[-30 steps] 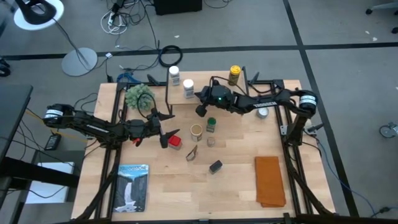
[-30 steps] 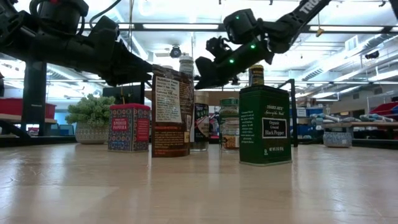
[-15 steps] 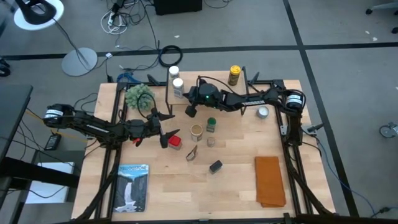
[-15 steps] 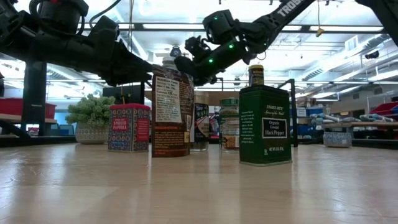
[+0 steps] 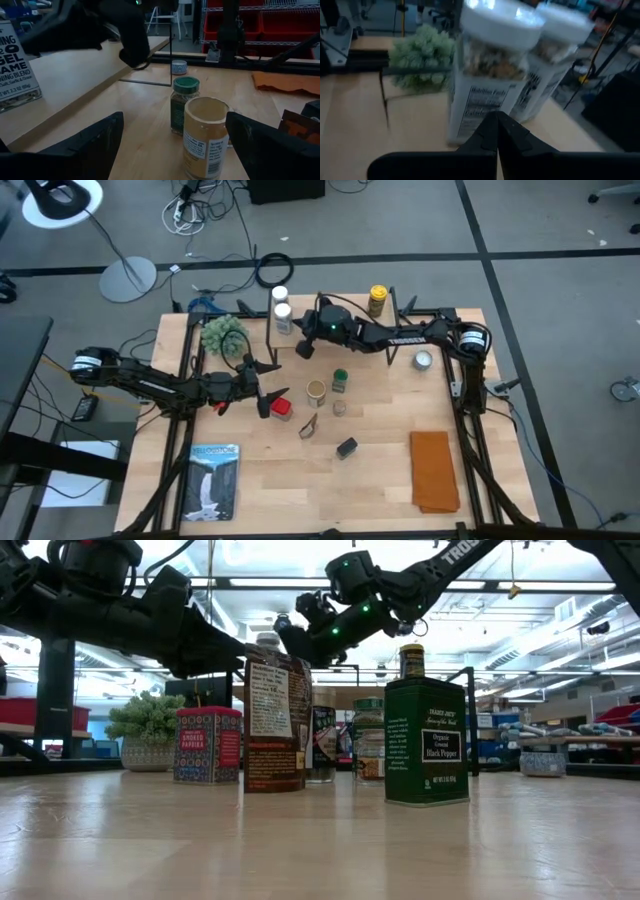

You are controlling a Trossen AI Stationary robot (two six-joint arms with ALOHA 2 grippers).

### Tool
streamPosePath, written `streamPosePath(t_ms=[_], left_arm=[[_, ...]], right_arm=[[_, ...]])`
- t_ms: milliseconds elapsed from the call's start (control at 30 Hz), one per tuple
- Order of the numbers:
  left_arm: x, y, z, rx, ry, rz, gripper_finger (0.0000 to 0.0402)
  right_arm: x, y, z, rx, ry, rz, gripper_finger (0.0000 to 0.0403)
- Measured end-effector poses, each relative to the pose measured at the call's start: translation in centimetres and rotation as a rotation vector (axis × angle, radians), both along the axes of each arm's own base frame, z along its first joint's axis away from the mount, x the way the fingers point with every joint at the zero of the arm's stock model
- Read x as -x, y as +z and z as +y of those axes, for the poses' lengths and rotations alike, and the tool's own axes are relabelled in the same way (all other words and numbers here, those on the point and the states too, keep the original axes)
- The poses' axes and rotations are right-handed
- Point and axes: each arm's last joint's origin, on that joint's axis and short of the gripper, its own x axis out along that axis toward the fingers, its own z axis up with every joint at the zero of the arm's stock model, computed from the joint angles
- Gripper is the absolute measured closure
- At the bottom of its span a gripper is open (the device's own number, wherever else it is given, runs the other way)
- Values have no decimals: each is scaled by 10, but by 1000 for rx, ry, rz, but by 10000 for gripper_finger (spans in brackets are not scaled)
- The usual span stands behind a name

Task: Shelf spices
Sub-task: Put the white seasoning bottle on the shelf

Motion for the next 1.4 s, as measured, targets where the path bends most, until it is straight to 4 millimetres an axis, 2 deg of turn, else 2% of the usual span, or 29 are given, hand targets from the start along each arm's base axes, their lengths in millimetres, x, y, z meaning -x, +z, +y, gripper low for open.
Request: streamPosePath(t_ms=[233, 800, 933, 1233, 1400], left_arm=[[0, 0, 0, 0, 0, -1, 44], [0, 0, 0, 0, 0, 0, 44], [0, 0, 0, 1, 0, 0, 44], [0, 0, 0, 3, 0, 0, 44], [0, 0, 0, 3, 1, 0, 44]], right_arm=[[-2, 6, 1, 59, 48, -37, 403], [0, 12, -9, 92, 42, -86, 402], [2, 10, -11, 97, -31, -61, 401], [-3, 10, 2, 66, 3, -77, 402], [2, 15, -13, 82, 20, -130, 402]])
